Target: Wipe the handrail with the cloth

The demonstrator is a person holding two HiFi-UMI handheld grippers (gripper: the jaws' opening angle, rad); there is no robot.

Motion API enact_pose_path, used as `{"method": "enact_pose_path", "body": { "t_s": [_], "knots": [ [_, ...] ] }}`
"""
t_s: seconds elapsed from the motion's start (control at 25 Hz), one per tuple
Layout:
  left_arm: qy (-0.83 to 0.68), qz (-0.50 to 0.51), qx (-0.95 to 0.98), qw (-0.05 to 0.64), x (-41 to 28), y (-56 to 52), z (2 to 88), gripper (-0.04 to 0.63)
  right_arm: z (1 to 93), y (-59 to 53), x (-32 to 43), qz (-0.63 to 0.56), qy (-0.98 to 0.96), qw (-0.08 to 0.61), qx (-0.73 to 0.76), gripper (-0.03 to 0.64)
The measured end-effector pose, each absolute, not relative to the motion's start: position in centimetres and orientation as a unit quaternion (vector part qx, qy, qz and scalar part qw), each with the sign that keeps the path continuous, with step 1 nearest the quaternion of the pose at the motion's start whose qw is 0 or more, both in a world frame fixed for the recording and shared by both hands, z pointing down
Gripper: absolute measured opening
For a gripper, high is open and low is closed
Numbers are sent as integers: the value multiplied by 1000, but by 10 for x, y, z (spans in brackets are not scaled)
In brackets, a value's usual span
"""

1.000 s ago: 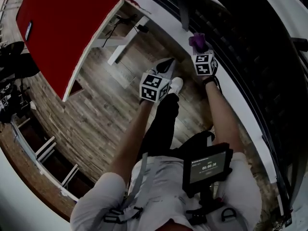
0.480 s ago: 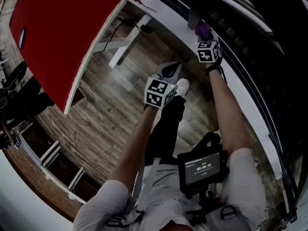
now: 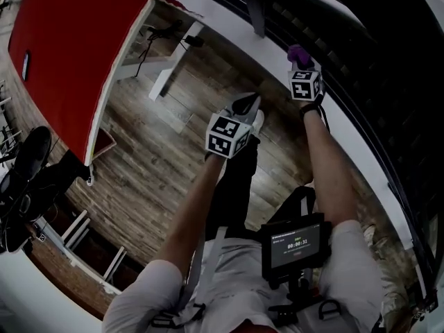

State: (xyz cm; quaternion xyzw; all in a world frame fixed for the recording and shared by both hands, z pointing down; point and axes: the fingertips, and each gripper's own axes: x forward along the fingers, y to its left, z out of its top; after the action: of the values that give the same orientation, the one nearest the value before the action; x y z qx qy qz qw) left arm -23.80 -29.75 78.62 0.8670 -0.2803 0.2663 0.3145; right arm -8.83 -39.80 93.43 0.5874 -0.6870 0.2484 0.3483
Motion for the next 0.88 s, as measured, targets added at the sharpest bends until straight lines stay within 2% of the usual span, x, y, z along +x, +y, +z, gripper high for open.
{"method": "enact_pose_path", "body": {
  "t_s": [0.28,0.88],
  "knots": [
    [-235,278,879,308,-181,-254,782,2,949,-328,-35,241,-669,383,590,95],
    [-161,306,897,276,-80,-175,774,2,945,-207,62,295,-630,342,631,95]
  ]
}}
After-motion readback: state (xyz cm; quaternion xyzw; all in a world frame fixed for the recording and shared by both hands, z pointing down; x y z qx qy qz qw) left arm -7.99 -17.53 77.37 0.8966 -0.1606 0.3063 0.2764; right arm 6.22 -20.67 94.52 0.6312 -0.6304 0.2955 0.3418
